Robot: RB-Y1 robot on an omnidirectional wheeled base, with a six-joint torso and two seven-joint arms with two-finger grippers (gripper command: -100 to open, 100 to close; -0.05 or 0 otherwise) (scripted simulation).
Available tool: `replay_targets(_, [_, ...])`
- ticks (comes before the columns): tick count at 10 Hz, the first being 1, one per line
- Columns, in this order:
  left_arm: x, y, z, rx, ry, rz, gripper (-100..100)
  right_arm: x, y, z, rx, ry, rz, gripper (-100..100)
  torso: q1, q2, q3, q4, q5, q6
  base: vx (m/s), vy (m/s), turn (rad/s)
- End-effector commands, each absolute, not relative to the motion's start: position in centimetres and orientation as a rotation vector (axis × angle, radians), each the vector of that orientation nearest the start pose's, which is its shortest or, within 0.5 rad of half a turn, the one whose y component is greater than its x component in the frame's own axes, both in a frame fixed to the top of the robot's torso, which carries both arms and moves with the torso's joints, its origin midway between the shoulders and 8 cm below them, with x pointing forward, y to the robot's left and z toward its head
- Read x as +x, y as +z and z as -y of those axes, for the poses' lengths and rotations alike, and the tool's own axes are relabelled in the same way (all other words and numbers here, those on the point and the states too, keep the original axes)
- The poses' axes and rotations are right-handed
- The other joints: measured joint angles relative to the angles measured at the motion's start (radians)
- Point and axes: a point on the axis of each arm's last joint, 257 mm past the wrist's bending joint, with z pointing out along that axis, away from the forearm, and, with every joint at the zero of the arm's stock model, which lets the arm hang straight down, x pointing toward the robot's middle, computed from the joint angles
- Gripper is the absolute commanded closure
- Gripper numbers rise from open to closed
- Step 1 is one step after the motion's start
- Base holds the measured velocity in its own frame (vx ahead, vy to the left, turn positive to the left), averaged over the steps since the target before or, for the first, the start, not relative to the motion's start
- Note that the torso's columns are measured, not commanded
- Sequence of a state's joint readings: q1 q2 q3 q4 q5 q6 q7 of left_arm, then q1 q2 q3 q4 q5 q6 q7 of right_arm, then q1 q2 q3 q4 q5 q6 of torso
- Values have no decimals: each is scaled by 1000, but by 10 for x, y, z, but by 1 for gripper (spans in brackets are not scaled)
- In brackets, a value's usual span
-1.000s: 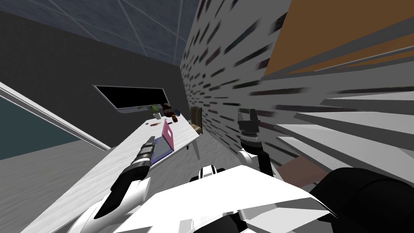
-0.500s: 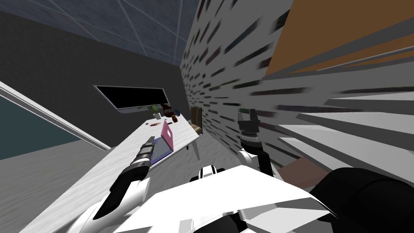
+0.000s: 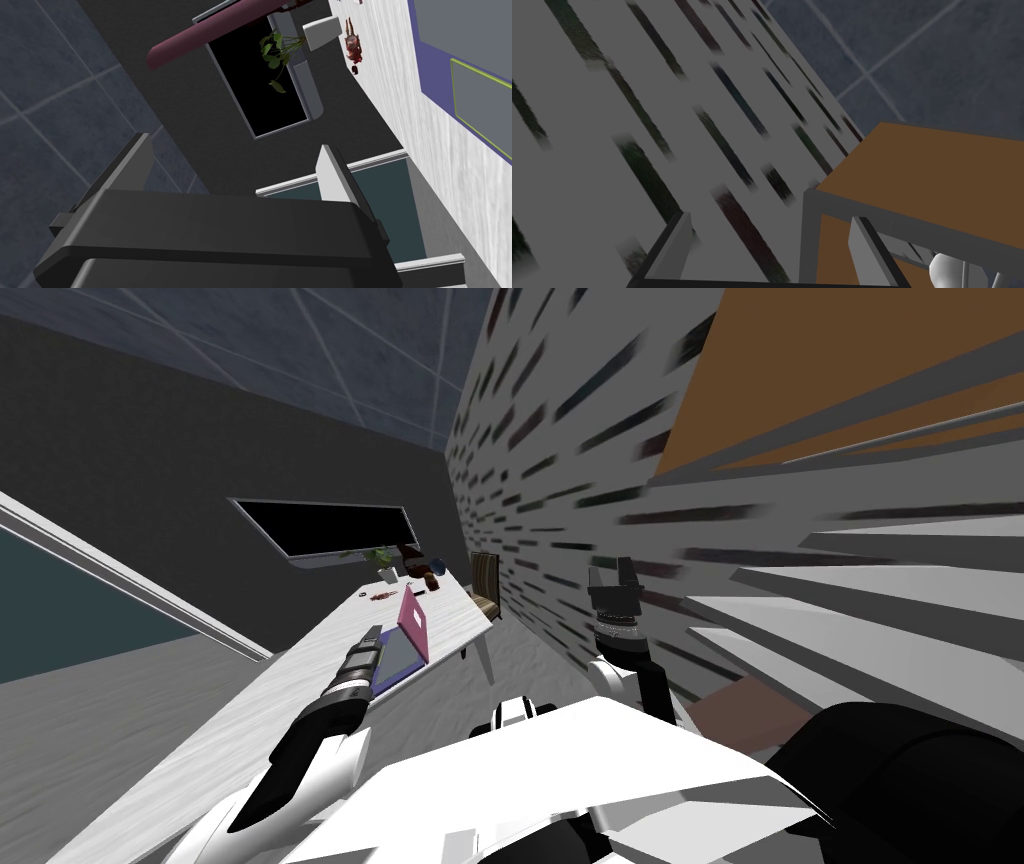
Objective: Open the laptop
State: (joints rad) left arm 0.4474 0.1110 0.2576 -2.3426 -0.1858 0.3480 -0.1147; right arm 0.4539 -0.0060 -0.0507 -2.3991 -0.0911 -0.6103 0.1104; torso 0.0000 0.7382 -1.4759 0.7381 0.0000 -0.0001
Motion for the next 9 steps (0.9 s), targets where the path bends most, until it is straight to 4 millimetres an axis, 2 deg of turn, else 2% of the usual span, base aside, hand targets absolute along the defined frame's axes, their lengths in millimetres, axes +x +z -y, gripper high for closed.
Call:
replay_targets(1, [386,-97,-421,-1012,-525,-1148,-100,290,107,289,450,1273,-393,0,0,0,0,0,0,0,0,0,0])
replay_targets(9, [384,-97,-423,-1016,-517,-1150,-100,290,107,289,450,1273,-393,0,0,1,1,0,0,0,9,-6,2])
